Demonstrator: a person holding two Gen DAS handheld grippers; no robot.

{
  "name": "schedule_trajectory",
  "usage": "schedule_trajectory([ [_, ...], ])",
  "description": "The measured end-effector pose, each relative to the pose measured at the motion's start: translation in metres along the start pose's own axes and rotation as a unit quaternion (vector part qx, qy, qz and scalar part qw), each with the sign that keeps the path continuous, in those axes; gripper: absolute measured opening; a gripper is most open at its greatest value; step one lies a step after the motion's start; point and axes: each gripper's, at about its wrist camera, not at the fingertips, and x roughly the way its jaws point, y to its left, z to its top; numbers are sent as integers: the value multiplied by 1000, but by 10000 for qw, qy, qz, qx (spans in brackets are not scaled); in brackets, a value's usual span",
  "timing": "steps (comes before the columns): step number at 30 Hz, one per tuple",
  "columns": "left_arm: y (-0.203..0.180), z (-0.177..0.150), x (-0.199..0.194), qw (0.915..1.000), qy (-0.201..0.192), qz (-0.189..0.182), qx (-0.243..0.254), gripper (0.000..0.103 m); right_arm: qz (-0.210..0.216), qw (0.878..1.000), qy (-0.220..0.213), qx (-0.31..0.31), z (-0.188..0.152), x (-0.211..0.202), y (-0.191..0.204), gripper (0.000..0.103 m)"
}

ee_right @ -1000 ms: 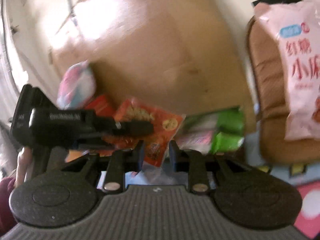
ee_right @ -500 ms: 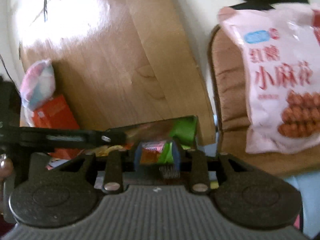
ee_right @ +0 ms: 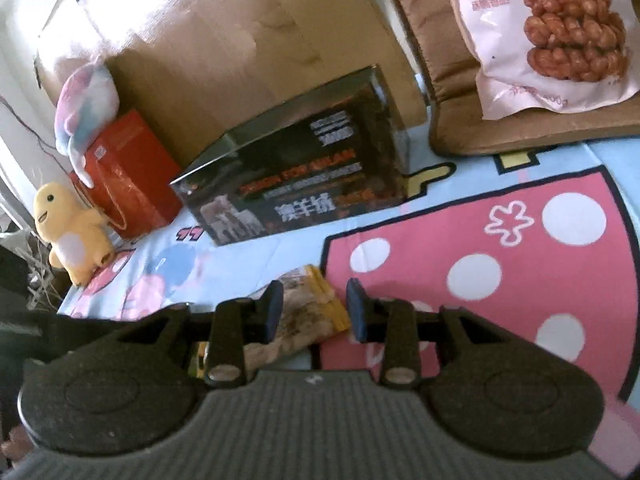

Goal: Organize snacks
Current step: 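Grasp the clear nut bag with yellow tab using the left tool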

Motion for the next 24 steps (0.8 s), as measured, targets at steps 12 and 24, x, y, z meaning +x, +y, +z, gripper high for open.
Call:
schedule_trajectory([
  [12, 7, -21, -71, 9985, -536, 48, 27, 36, 572, 9979, -226, -211, -30, -25, 65, 36],
  [24, 20, -76, -97, 9994, -288, 118, 151, 41, 1103, 9900, 116, -875, -83, -58, 103, 38],
])
